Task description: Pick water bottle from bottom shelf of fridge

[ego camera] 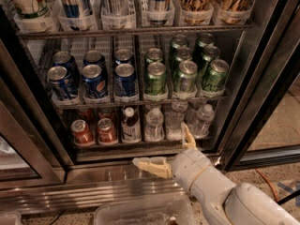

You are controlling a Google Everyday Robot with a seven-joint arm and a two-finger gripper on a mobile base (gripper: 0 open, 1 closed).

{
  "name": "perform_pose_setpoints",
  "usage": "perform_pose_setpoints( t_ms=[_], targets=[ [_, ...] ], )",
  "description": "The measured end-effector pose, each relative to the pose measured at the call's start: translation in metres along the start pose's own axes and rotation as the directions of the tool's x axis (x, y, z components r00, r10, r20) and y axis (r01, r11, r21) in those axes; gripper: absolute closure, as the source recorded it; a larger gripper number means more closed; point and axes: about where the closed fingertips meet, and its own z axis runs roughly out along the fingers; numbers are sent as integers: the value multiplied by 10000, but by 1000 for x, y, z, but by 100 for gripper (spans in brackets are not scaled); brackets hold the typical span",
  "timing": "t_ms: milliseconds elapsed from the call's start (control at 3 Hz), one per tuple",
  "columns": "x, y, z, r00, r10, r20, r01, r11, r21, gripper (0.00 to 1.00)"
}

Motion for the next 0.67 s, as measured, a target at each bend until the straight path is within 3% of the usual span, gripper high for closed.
perform_pose_setpoints(
  t_ms=[333, 667],
  targets=[
    [15, -5, 5, 9991, 340, 272, -349, 9988, 356, 0],
    [39, -13, 4, 9930, 949, 709, -1020, 9893, 1039, 0]
  ],
)
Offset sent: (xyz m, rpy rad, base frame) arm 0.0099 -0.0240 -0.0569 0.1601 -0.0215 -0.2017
